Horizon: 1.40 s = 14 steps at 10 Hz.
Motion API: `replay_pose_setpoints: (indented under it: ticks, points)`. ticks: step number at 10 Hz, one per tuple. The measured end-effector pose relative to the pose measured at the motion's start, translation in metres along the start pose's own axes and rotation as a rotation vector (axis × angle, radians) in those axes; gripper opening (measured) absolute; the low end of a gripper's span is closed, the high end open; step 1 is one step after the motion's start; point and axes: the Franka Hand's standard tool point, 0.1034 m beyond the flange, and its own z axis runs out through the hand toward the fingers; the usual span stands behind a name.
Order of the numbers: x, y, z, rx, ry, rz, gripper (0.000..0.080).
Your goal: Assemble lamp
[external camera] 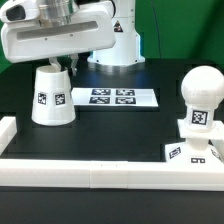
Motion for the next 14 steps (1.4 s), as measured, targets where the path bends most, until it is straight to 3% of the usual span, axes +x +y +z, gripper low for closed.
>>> replay_pose_setpoints:
  ticks: [2, 5, 6, 7, 9, 10, 11, 14]
  points:
    - [0.001, -0.003, 0.0, 0.003, -0.003, 0.012, 0.0044]
    - [0.029, -0.063, -0.022, 0.055, -0.027, 0.096, 0.0045]
    - [0.045, -0.082, -0.036, 0.064, -0.034, 0.136, 0.0045]
    - [0.067, -0.1, -0.059, 0.081, -0.03, 0.162, 0.0045]
    - [0.111, -0.126, -0.105, 0.09, -0.006, 0.235, 0.0045]
    - [0.136, -0.134, -0.128, 0.092, 0.034, 0.272, 0.0045]
    - [0.147, -0.135, -0.139, 0.099, 0.055, 0.271, 0.0045]
    - [0.145, -0.134, -0.135, 0.098, 0.05, 0.272, 0.0045]
